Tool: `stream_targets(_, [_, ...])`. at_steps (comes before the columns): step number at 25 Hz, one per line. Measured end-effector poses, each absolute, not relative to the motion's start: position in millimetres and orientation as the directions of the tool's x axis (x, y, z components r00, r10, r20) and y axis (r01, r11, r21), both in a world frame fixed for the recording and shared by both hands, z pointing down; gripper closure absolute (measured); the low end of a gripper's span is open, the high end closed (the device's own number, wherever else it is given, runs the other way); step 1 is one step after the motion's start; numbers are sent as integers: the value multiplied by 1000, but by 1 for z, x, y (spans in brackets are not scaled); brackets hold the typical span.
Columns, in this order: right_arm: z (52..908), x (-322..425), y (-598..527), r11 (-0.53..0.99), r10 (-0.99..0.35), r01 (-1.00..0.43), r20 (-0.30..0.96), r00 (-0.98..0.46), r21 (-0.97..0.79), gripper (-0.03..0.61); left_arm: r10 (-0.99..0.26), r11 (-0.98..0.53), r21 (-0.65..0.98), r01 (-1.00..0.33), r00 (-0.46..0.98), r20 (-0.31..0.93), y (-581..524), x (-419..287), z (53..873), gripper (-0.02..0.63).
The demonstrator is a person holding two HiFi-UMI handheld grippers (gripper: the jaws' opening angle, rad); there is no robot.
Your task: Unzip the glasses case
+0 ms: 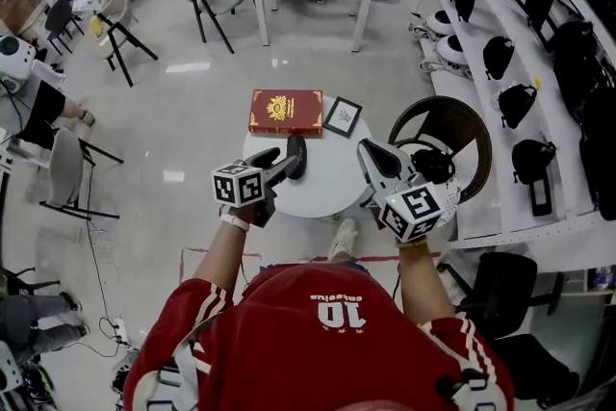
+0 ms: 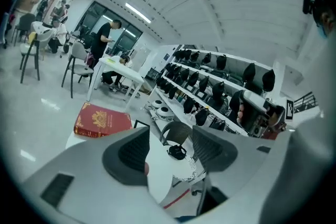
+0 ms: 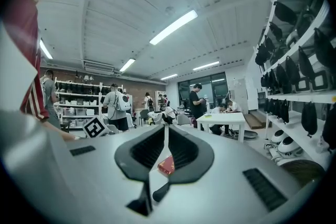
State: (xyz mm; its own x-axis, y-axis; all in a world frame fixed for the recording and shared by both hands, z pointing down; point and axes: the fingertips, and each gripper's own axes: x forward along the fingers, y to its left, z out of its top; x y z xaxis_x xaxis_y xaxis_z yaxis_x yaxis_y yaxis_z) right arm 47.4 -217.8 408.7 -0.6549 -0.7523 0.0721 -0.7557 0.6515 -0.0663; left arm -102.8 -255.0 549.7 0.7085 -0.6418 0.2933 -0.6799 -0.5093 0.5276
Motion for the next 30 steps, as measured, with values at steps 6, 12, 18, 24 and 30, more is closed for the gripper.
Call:
stream_targets(6, [400, 46, -201, 619, -780, -783, 64, -622, -65, 544, -684, -584, 412, -699, 697, 215, -235, -106, 491, 373])
stream_targets(12, [386, 47, -191, 586, -806, -805, 29, -591, -93, 544, -713, -648, 273, -711, 692, 113, -218, -101, 428, 416])
stream_targets(18, [374, 43, -182, 577, -814, -813, 23, -580, -79, 545, -748, -631, 270, -727, 663, 37, -206, -108, 393, 469])
stream_targets(24, [367, 43, -177, 561, -826, -825, 24, -563, -65, 545, -808, -578, 159, -800, 588, 24, -200, -119, 383, 520])
stream_targets(30, [363, 40, -173, 544, -838, -837, 4, -545, -54, 546, -838, -540, 148, -829, 546, -1, -194, -130, 376, 604])
